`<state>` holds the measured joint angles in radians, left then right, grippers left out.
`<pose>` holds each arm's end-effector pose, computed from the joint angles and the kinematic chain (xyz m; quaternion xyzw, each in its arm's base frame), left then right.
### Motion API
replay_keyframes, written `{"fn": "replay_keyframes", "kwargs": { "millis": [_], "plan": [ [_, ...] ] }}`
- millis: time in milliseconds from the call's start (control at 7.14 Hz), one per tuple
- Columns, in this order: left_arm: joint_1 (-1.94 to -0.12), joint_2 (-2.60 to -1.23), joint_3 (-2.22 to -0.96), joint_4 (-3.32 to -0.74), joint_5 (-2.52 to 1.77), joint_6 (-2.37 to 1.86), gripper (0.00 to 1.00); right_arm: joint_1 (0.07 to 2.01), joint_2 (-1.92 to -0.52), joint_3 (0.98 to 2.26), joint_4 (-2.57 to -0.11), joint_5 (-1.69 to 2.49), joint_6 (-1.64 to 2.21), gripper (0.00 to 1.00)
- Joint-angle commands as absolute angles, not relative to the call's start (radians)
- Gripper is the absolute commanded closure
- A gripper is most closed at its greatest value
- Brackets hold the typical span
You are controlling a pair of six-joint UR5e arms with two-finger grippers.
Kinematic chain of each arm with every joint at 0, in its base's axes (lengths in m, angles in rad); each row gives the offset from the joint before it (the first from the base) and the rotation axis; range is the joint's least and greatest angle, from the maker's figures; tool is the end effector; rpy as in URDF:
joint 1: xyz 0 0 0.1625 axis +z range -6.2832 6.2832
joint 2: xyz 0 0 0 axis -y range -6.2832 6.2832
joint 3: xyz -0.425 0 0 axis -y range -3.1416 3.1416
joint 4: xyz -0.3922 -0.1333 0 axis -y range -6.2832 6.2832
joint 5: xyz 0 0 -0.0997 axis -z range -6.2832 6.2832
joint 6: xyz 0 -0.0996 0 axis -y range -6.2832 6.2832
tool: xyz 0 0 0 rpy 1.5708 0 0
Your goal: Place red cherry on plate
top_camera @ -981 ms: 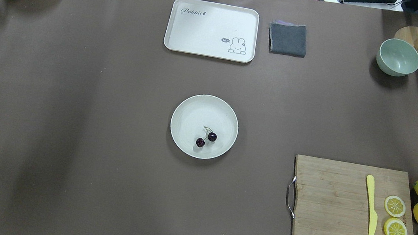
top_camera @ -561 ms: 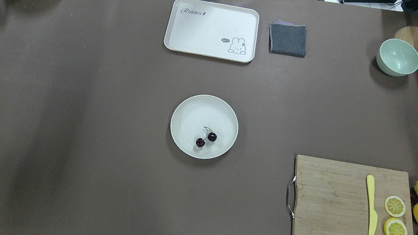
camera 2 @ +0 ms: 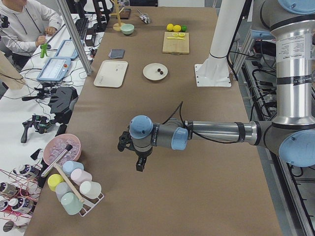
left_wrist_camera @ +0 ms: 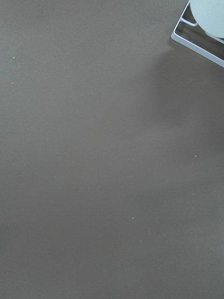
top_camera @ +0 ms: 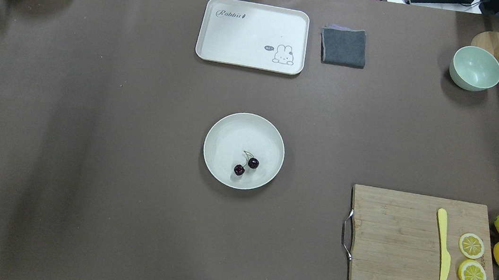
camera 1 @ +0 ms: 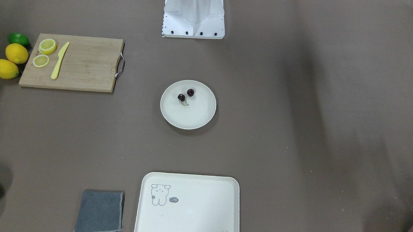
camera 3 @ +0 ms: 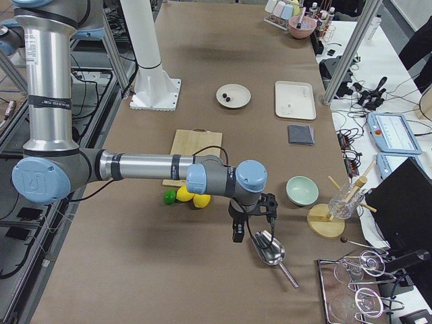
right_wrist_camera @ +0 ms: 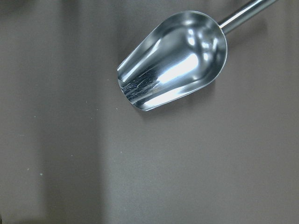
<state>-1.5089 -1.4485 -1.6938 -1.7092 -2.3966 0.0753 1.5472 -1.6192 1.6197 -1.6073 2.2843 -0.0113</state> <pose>-0.0322 -0.4513 0.6371 0.0663 0.3999 0.0905 0.9097 0.0570 -0.4700 0.6657 -0.0190 -0.3491 -0.0101 0.9369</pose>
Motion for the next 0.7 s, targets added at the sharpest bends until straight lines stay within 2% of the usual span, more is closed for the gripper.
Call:
{"fn": "replay_keyframes", "kwargs": {
  "millis": [0,561],
  "plan": [
    [-1.52,-1.459,-1.678,-1.727,-2.396,0.078,0.02,1.56,-1.643,1.621,-1.56,2.267,-0.017,0.0],
    [-1.529,-1.511,-1.51,-1.816,-2.395,0.067,0.02,1.562,-1.612,1.618,-1.54,2.214,-0.014,0.0]
  ]
}}
